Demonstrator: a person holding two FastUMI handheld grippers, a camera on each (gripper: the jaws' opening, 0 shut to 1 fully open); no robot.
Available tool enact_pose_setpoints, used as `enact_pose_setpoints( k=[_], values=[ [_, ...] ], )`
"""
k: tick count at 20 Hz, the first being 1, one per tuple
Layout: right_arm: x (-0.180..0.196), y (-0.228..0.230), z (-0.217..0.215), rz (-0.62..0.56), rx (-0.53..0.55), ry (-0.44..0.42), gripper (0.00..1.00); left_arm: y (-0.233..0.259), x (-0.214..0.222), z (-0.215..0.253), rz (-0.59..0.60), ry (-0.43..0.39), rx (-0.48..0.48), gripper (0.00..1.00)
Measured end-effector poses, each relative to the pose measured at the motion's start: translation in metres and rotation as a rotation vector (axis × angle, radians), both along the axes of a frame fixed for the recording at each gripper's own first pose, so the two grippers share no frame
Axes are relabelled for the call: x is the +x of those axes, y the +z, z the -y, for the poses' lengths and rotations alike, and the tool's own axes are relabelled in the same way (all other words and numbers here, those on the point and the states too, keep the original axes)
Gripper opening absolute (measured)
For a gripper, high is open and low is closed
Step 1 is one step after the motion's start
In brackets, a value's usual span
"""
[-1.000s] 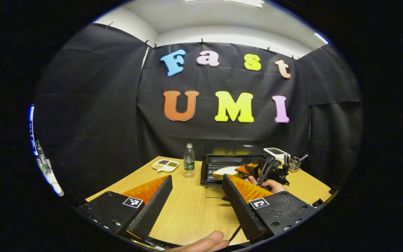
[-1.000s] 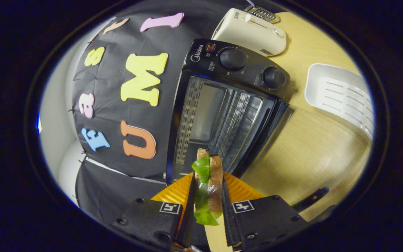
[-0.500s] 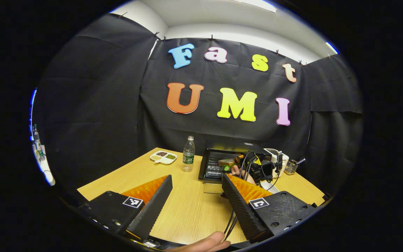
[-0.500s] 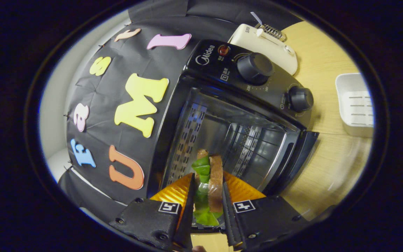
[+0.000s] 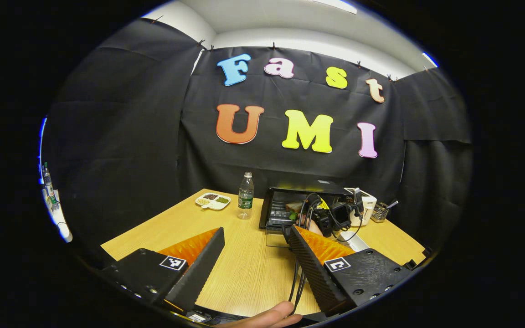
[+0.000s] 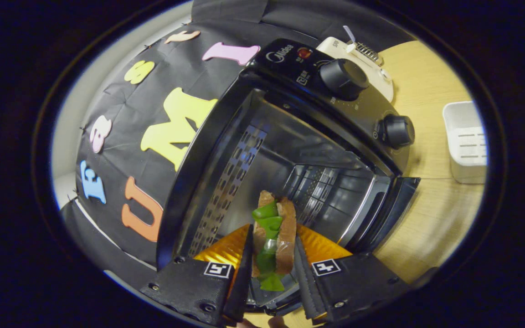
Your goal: Open the electric oven with the left hand, put the food in, and close the electric oven.
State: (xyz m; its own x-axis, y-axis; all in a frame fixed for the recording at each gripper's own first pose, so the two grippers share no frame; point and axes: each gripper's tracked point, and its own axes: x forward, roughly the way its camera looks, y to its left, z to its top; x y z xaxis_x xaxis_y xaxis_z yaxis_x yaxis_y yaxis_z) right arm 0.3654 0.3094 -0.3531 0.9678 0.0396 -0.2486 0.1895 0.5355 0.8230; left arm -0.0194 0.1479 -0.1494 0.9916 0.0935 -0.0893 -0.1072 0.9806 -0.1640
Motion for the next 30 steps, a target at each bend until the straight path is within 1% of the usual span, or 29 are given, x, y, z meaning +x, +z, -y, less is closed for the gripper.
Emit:
enact_pose_setpoints(
  k=[2, 3, 4, 5, 6, 7, 9, 10, 11, 12, 14, 15, 16, 17, 19, 20, 24, 25, 26, 29, 30],
  values=[
    [-0.002, -0.005, -0.003, -0.017, -0.065, 0.013, 0.53, -0.001, -0.001, -0.002, 0.001, 0.003, 0.016, 0.94],
    [-0.001, -0.007, -0.006, -0.025, -0.098, 0.027, 0.57, -0.001, -0.001, -0.003, 0.003, 0.000, 0.024, 0.94],
    [-0.002, -0.004, -0.009, -0.030, -0.129, 0.045, 0.49, -0.002, -0.002, -0.002, 0.001, 0.001, 0.027, 0.94],
    [-0.004, -0.001, -0.014, -0.028, -0.166, 0.079, 0.70, -0.002, -0.001, -0.004, -0.003, 0.004, 0.026, 0.94],
    [-0.005, 0.000, -0.020, -0.031, -0.206, 0.115, 0.74, -0.002, -0.003, -0.006, -0.005, 0.008, 0.023, 0.94],
    [-0.005, -0.001, -0.023, -0.041, -0.246, 0.132, 0.83, -0.003, -0.003, -0.008, -0.004, 0.010, 0.016, 0.94],
    [-0.005, -0.004, -0.025, -0.059, -0.342, 0.158, 0.96, -0.003, -0.002, -0.009, -0.007, 0.014, 0.001, 0.94],
    [-0.004, -0.007, -0.028, -0.068, -0.405, 0.184, 0.98, -0.005, -0.003, -0.009, -0.013, 0.014, -0.005, 0.94],
    [-0.001, -0.012, -0.030, -0.081, -0.477, 0.205, 0.98, -0.006, -0.003, -0.009, -0.014, 0.011, -0.011, 0.94],
    [-0.003, -0.016, -0.033, -0.088, -0.522, 0.241, 0.98, -0.006, -0.003, -0.006, -0.015, 0.001, -0.019, 0.94],
    [-0.007, -0.022, -0.051, -0.098, -0.550, 0.350, 0.98, -0.008, -0.004, -0.003, -0.015, -0.014, -0.046, 0.94],
    [-0.009, -0.024, -0.052, -0.114, -0.582, 0.375, 1.00, -0.008, -0.003, -0.003, -0.013, -0.018, -0.056, 0.94],
    [-0.010, -0.023, -0.051, -0.125, -0.624, 0.384, 0.92, -0.009, -0.003, -0.005, -0.015, -0.016, -0.063, 0.94],
    [-0.009, -0.024, -0.048, -0.147, -0.681, 0.391, 1.00, -0.011, -0.003, -0.007, -0.018, -0.013, -0.066, 0.94],
    [-0.011, -0.032, -0.037, -0.210, -0.794, 0.408, 1.00, -0.011, -0.003, -0.010, -0.021, -0.002, -0.065, 0.94],
    [-0.012, -0.036, -0.033, -0.238, -0.829, 0.425, 1.00, -0.010, -0.004, -0.010, -0.024, -0.001, -0.064, 0.94],
    [-0.023, -0.038, -0.041, -0.320, -0.863, 0.529, 1.00, -0.008, -0.007, -0.012, -0.017, 0.006, -0.047, 0.94],
    [-0.030, -0.038, -0.042, -0.344, -0.874, 0.563, 0.90, -0.009, -0.007, -0.011, -0.019, 0.009, -0.046, 0.94],
    [-0.035, -0.038, -0.040, -0.367, -0.887, 0.596, 1.00, -0.010, -0.007, -0.011, -0.023, 0.008, -0.047, 0.94],
    [-0.053, -0.032, -0.040, -0.395, -0.870, 0.665, 1.00, -0.014, -0.007, -0.011, -0.035, 0.018, -0.044, 0.94],
    [-0.059, -0.029, -0.038, -0.395, -0.862, 0.678, 0.91, -0.015, -0.008, -0.013, -0.038, 0.024, -0.041, 0.94]
  ],
)
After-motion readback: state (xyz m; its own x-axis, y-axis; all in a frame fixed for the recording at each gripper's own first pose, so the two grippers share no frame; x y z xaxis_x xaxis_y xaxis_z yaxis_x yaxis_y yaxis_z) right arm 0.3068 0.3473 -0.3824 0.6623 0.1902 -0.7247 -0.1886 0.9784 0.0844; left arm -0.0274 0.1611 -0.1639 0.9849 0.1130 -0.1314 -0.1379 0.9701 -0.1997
